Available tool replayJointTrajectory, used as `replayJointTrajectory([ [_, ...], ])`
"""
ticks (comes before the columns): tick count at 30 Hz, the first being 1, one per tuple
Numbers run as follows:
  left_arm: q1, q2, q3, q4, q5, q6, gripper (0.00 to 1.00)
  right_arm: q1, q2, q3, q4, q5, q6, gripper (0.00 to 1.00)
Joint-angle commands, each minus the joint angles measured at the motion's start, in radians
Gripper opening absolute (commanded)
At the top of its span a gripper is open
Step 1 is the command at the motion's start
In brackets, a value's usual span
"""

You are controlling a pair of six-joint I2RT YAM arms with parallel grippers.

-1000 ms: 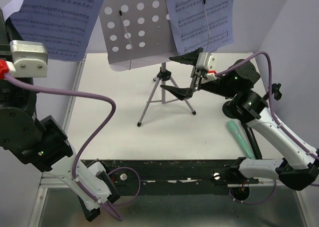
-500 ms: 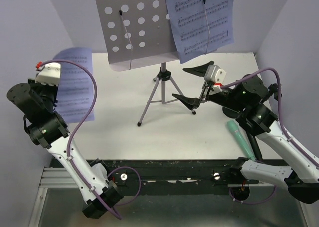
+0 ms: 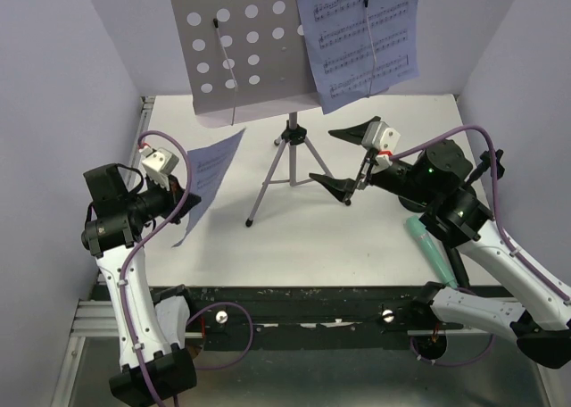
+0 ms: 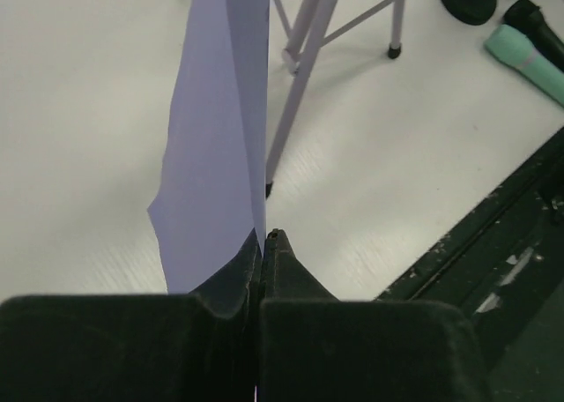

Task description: Pack up the instrument practice props

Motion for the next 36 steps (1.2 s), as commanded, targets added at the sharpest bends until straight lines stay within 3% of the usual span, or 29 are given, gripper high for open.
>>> replayJointTrajectory([
  [1,-0.02,0.012,0.08,-0.229,0.158,0.055,0.0,-0.011,-0.01,-0.017,0.021,0.029,0.019,1.0],
  [4,-0.021,0.074,0.174,-0.392,0.158,0.16,0.0,-0.016,-0.012,-0.023,0.024,0.026,0.016,1.0],
  [7,-0.023,0.12,0.224,-0.446,0.09,0.195,0.0,-0.019,-0.01,-0.026,0.027,0.025,0.016,1.0],
  [11,-0.023,0.163,0.203,-0.319,-0.114,0.091,0.0,-0.02,-0.019,-0.033,0.031,0.022,0.019,1.0],
  [19,-0.021,0.367,0.117,-0.127,-0.423,0.103,0.0,-0.03,-0.044,-0.06,0.04,0.025,0.012,0.99],
  [25,-0.023,0.519,0.016,0.028,-0.656,0.025,0.0,-0.043,-0.061,-0.078,0.038,0.023,0.016,1.0],
  [36,-0.02,0.655,0.013,0.199,-0.946,0.126,0.0,-0.049,-0.052,-0.07,0.024,0.016,0.012,0.99],
])
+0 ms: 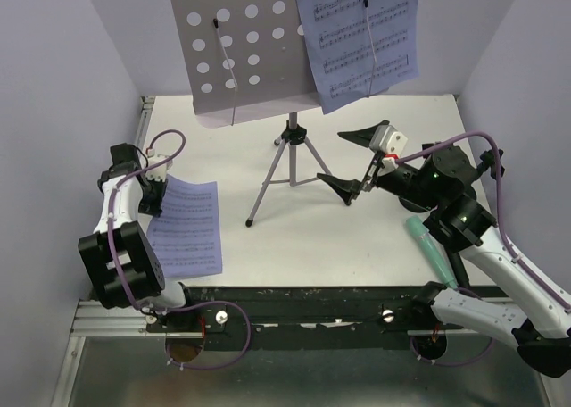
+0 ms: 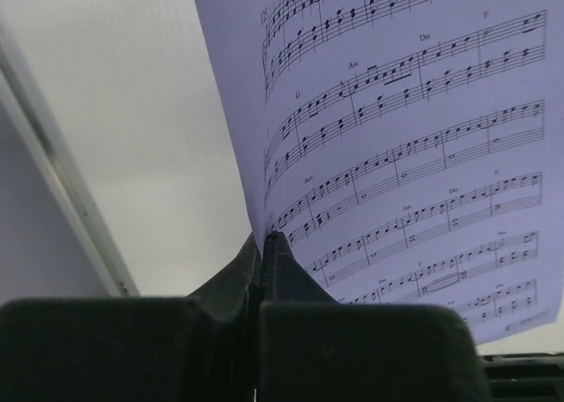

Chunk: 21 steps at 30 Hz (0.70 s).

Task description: Pack up the instrument practice props

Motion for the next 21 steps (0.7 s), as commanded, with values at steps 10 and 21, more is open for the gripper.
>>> replayJointTrajectory([
  [10,0.0,0.161,0.034,0.188,-0.287,0.173,0.0,-0.006,0.021,0.043,-0.043,0.011,-0.033,1.0],
  [21,0.0,0.201,-0.009,0.25,-0.327,0.222,0.0,-0.006,0.033,0.051,-0.056,0.007,-0.039,0.99],
])
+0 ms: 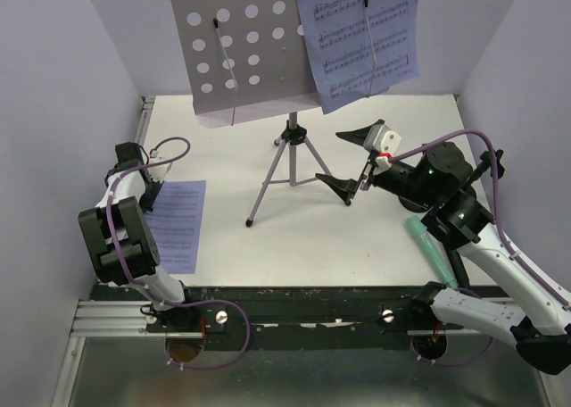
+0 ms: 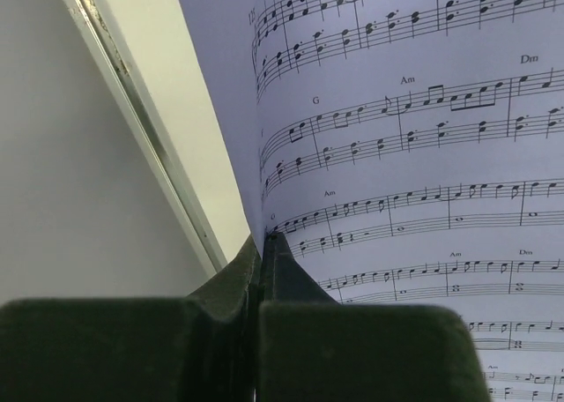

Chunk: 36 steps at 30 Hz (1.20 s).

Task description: Pack up the instrument practice props

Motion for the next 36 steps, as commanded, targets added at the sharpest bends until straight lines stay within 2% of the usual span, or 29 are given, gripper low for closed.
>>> replayJointTrajectory([
  [1,0.0,0.032,-0.007,0.019,-0.043,0.01,0.01,-0.004,0.014,0.036,-0.027,0.004,-0.007,1.0],
  [6,-0.002,0.045,-0.026,0.032,-0.059,0.0,0.27,-0.004,0.018,0.033,-0.026,0.008,-0.009,0.99],
  [8,0.0,0.045,-0.038,0.042,-0.068,0.002,0.33,-0.004,0.018,0.031,-0.026,0.008,-0.007,1.0],
  [10,0.0,0.049,-0.04,0.042,-0.08,0.0,0.34,-0.004,0.018,0.033,-0.027,0.01,-0.006,1.0],
  [19,0.0,0.017,-0.046,0.067,-0.125,0.011,0.57,-0.004,0.011,0.026,-0.027,0.014,-0.014,1.0],
  [24,0.0,-0.001,-0.047,0.061,-0.126,0.007,0.59,-0.004,0.008,0.022,-0.021,0.014,-0.014,1.0],
  [28,0.0,-0.055,-0.035,-0.014,-0.088,-0.003,0.59,-0.004,0.004,0.02,-0.024,0.019,-0.017,1.0],
  [34,0.001,-0.4,-0.122,-0.177,0.099,-0.01,0.61,-0.006,0.024,0.071,-0.09,0.021,-0.036,1.0],
  [36,0.001,-0.515,-0.156,-0.227,0.2,-0.004,0.63,-0.004,0.03,0.088,-0.107,0.01,-0.043,1.0],
])
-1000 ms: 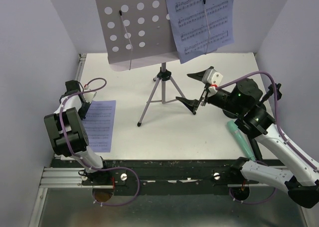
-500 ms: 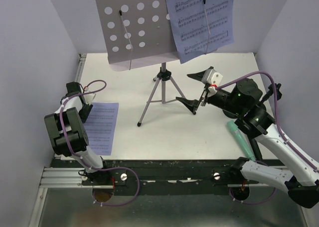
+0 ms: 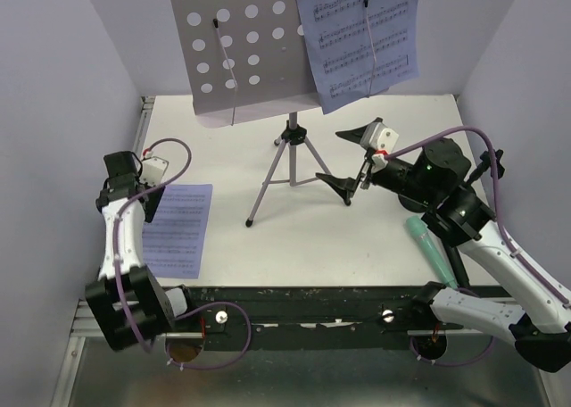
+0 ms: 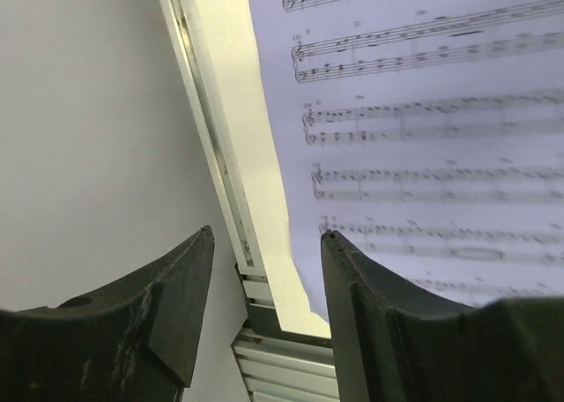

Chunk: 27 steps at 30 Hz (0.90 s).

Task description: Pack up the instrument practice props

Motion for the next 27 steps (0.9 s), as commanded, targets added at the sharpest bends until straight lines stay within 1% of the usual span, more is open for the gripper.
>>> replayJointTrajectory([
  [1,-0.002,-0.265,-0.081,-0.167,0.236,0.004,0.64,-0.004,0.013,0.064,-0.058,0.004,-0.025,0.99],
  [2,-0.005,-0.314,-0.098,-0.191,0.271,0.009,0.64,-0.004,0.013,0.069,-0.065,0.004,-0.025,1.0],
  [4,-0.003,-0.406,-0.118,-0.26,0.395,0.056,0.64,-0.006,0.013,0.086,-0.085,0.003,-0.02,0.99],
  [6,-0.008,-0.495,-0.147,-0.352,0.527,0.166,0.65,-0.004,0.007,0.106,-0.101,0.009,-0.02,1.0],
  [8,-0.006,-0.585,-0.168,-0.455,0.637,0.307,0.66,-0.007,-0.001,0.126,-0.108,0.015,-0.019,1.0],
  [10,-0.011,-0.673,-0.159,-0.527,0.729,0.395,0.72,-0.008,-0.003,0.153,-0.125,0.026,-0.008,0.99],
  [12,-0.022,-0.731,-0.107,-0.592,0.85,0.466,0.8,-0.024,-0.006,0.178,-0.119,0.035,0.036,0.99],
  [13,-0.029,-0.753,-0.07,-0.61,0.91,0.472,0.84,-0.037,-0.006,0.195,-0.113,0.021,0.062,0.98],
  [15,-0.052,-0.75,0.017,-0.627,0.99,0.451,0.88,-0.075,0.011,0.268,-0.119,0.005,0.116,0.98],
  [17,-0.087,-0.709,0.126,-0.646,1.033,0.422,0.88,-0.124,0.045,0.391,-0.191,-0.053,0.17,0.98],
  [18,-0.103,-0.686,0.196,-0.652,1.053,0.397,0.87,-0.145,0.059,0.438,-0.206,-0.081,0.176,0.97],
  [20,-0.132,-0.629,0.323,-0.624,1.087,0.331,0.86,-0.162,0.069,0.508,-0.199,-0.086,0.172,0.98],
  [22,-0.17,-0.557,0.443,-0.557,1.09,0.224,0.85,-0.184,0.083,0.564,-0.17,-0.053,0.152,0.98],
  [24,-0.221,-0.486,0.567,-0.512,1.08,0.159,0.84,-0.231,0.114,0.618,-0.154,-0.014,0.147,0.98],
  [27,-0.304,-0.399,0.693,-0.503,1.047,0.106,0.82,-0.366,0.172,0.684,-0.139,-0.04,0.201,0.98],
])
